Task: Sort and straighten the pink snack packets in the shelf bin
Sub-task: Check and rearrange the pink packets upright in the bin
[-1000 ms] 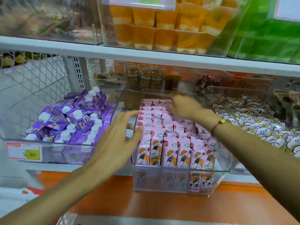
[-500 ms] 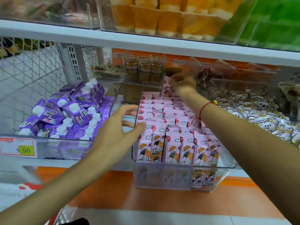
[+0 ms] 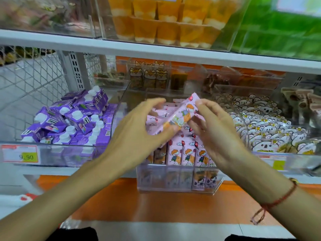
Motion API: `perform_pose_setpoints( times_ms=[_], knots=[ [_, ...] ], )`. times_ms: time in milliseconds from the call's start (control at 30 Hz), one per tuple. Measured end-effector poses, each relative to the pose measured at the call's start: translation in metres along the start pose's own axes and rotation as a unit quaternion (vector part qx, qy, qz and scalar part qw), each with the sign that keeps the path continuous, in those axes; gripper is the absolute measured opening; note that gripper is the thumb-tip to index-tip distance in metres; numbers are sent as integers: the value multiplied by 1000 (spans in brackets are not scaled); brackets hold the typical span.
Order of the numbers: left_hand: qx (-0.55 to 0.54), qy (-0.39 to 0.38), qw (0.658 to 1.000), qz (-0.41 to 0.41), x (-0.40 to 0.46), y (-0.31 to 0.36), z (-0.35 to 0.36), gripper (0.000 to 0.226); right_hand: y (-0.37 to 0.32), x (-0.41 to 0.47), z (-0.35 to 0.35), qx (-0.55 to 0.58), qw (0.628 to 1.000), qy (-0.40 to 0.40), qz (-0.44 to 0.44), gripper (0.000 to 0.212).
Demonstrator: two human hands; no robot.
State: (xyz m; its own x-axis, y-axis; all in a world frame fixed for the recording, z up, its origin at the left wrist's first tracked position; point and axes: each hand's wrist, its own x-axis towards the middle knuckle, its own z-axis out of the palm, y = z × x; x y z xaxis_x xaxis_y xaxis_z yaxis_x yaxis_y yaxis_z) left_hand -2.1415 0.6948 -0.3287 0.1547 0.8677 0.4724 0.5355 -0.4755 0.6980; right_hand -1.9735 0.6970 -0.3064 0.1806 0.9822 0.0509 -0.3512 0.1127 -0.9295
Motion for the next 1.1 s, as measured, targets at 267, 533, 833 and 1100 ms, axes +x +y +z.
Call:
perform_pose_setpoints(
  times_ms=[267,533,833,1100],
  knots=[
    [-4,-24,1000,4,-2,10,6,34,-4,-3,-12,31,998,-31,43,15],
    [-18,1,1000,4,-7,13,11,25,-3,-7,-12,-46,986,-159,37,25],
    [4,14,999,40,-1,10,10,36,-1,-6,-16,-124,979,-159,-21,47],
    [-51,15,998,46,-1,7,14,37,3,-12,-19,-188,953,-126,-199,25]
  ],
)
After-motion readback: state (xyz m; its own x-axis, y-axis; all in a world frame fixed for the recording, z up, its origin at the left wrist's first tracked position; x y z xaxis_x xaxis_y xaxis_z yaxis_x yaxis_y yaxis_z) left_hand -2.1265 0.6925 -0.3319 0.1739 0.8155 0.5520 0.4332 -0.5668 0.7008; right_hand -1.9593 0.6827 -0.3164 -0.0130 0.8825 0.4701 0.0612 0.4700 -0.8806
